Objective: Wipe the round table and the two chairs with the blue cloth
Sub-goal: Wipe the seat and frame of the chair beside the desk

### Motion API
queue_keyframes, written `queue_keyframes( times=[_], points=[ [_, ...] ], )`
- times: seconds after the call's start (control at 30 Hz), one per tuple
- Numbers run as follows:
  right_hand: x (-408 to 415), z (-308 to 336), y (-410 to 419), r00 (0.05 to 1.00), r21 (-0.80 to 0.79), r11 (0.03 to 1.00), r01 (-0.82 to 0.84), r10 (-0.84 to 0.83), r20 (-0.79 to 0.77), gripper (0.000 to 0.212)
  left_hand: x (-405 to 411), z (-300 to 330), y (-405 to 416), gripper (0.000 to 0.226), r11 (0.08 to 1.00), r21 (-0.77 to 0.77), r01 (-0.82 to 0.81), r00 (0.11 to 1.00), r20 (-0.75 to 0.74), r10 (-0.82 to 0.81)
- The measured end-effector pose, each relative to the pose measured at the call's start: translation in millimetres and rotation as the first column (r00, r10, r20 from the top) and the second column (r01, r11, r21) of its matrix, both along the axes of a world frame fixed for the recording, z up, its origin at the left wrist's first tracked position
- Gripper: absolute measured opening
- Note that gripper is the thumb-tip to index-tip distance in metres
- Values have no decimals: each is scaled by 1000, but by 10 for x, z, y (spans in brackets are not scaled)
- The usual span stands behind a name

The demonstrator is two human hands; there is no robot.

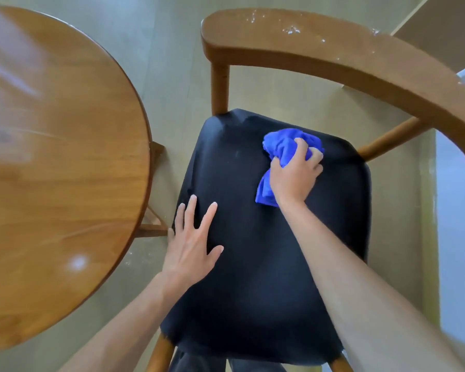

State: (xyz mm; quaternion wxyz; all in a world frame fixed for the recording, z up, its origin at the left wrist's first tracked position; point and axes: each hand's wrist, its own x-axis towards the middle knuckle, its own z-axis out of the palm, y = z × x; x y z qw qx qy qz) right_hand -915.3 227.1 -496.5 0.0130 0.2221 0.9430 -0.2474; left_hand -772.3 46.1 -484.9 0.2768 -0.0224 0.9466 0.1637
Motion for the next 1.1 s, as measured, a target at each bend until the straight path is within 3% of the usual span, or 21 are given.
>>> queue_keyframes(
  times=[0.07,0.13,0.3,0.37,0.4,0.47,0.53,0.57,0.67,0.77,0.9,1.0,1.1],
  points=[
    [-76,-22,-422,952,39,951,-306,307,-12,53,85,-14,-90,82,997,37,-63,998,-24,64],
    [92,-9,-673,813,66,814,-578,580,-37,55,110,-22,-118,78,995,50,-83,996,-26,85],
    [633,100,-75,417,80,419,-905,908,-31,56,151,23,-45,74,989,97,-116,992,-31,120],
    [554,131,387,333,124,331,-935,943,-10,55,158,12,-43,74,993,57,-106,994,0,106],
    [455,135,585,383,144,378,-914,924,9,55,152,2,-47,74,994,36,-107,994,19,106],
    [220,115,831,647,152,633,-759,760,63,55,138,-8,-46,75,994,20,-110,993,41,109],
    [54,65,793,895,140,885,-445,435,93,54,136,-20,-37,75,993,27,-115,992,45,114],
    [46,52,670,950,122,943,-308,300,86,53,142,-31,-36,75,992,33,-121,992,44,119],
    [440,91,198,977,7,978,-206,205,65,52,154,-24,-59,75,990,59,-132,991,39,130],
    [1311,186,-144,920,-67,925,-375,380,101,54,111,46,-87,72,982,90,-163,986,35,160],
    [1755,333,-5,802,-351,793,-499,575,160,58,47,298,223,64,956,91,-278,955,-80,286],
    [1417,267,565,875,-136,881,-453,469,125,57,149,419,640,74,997,47,-69,977,-200,77],
    [1225,138,968,891,68,902,-426,405,204,63,322,377,1047,96,989,-74,128,991,-40,-131]
  ],
)
